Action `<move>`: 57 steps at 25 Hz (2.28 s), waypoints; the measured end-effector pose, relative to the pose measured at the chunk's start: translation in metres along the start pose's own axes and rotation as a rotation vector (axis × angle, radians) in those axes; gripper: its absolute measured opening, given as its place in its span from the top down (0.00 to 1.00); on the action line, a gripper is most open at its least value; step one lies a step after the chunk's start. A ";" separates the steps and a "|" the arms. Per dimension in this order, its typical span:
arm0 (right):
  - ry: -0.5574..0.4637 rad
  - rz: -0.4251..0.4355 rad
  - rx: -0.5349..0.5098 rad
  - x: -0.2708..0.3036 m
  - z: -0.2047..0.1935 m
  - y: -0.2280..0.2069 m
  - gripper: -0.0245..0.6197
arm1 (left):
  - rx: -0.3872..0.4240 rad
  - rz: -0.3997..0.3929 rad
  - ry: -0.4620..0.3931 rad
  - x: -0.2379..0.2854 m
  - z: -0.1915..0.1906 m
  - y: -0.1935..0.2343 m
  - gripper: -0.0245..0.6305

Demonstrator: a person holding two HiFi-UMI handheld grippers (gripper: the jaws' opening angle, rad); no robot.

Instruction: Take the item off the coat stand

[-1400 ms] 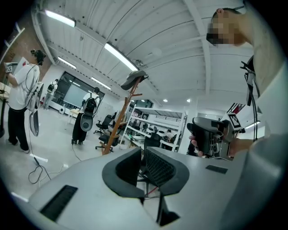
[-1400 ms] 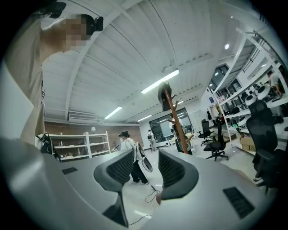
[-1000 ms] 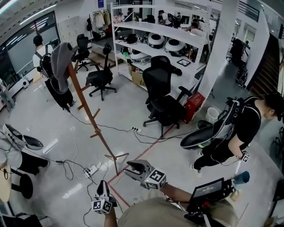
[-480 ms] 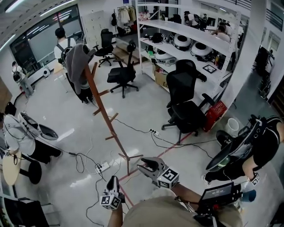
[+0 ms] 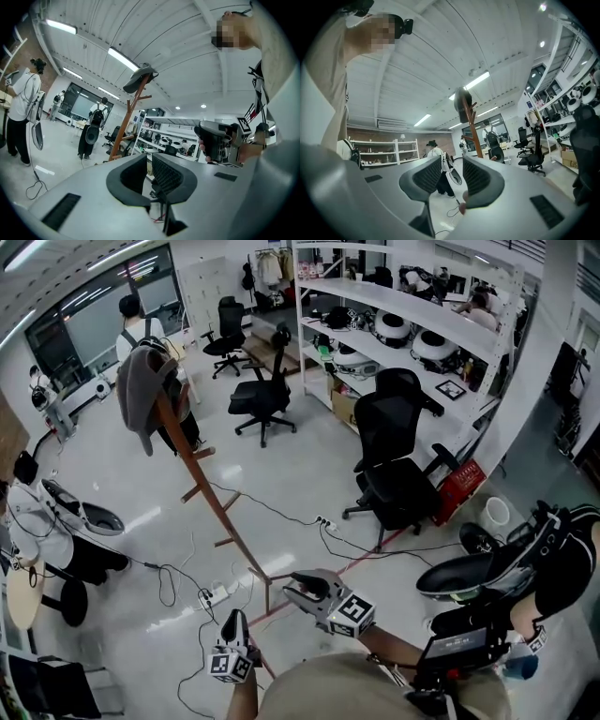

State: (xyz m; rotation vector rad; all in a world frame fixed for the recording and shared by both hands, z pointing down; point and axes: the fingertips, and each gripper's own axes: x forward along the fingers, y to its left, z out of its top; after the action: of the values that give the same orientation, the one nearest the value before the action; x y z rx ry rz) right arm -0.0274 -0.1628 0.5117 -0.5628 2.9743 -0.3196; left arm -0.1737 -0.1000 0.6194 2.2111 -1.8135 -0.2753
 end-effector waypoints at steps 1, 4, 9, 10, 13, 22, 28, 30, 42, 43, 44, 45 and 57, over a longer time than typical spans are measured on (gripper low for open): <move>-0.001 0.004 -0.003 -0.001 0.001 -0.003 0.73 | 0.002 0.003 -0.006 0.002 0.000 -0.001 0.93; -0.008 0.015 -0.016 -0.003 0.006 -0.009 0.73 | 0.005 0.016 -0.028 0.007 0.002 -0.001 0.93; -0.009 0.012 -0.019 -0.004 0.010 -0.016 0.74 | -0.005 0.040 -0.035 0.012 0.004 0.002 0.93; -0.009 0.010 -0.017 -0.003 0.011 -0.016 0.74 | -0.004 0.042 -0.034 0.012 0.005 0.002 0.93; -0.012 0.007 -0.018 0.003 0.013 -0.013 0.74 | 0.002 0.033 -0.045 0.012 0.010 0.011 0.93; -0.034 -0.046 -0.037 0.050 0.023 -0.019 0.74 | -0.016 -0.030 -0.040 0.037 0.034 0.051 0.93; -0.063 -0.083 -0.058 0.089 0.035 -0.026 0.75 | -0.002 -0.084 -0.046 0.063 0.057 0.083 0.93; -0.069 -0.092 -0.064 0.099 0.039 -0.029 0.75 | -0.006 -0.093 -0.054 0.072 0.064 0.092 0.93; -0.108 -0.152 -0.116 0.167 0.053 -0.029 0.76 | 0.003 -0.157 -0.083 0.101 0.109 0.151 0.93; -0.114 -0.156 -0.119 0.171 0.053 -0.028 0.76 | 0.010 -0.164 -0.091 0.103 0.113 0.156 0.93; -0.121 -0.159 -0.122 0.175 0.054 -0.028 0.76 | 0.021 -0.170 -0.100 0.106 0.116 0.160 0.93; -0.127 -0.162 -0.123 0.177 0.054 -0.028 0.76 | 0.031 -0.174 -0.110 0.109 0.120 0.164 0.93; -0.166 -0.172 -0.133 0.196 0.081 -0.031 0.77 | 0.138 -0.171 -0.240 0.157 0.217 0.176 0.84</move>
State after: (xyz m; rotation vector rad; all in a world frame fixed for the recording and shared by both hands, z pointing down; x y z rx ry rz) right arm -0.1868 -0.2791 0.4284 -0.8195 2.8073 -0.0825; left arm -0.3740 -0.3045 0.4748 2.5294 -1.8102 -0.4830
